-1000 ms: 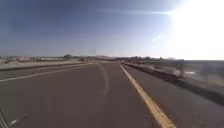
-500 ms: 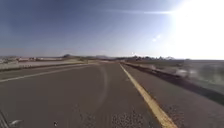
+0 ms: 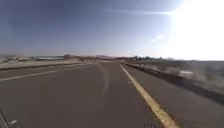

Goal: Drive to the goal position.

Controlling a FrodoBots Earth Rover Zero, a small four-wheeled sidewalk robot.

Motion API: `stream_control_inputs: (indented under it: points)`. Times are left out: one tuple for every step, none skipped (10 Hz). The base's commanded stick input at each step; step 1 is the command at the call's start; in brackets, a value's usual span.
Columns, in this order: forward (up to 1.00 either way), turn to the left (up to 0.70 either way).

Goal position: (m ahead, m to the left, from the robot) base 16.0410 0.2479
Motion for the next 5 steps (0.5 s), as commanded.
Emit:
stream_control_inputs:
  points:
    - [0.70,0.00]
    - [0.70,0.00]
    - [0.70,0.00]
    - [0.70,0.00]
    - [0.70,0.00]
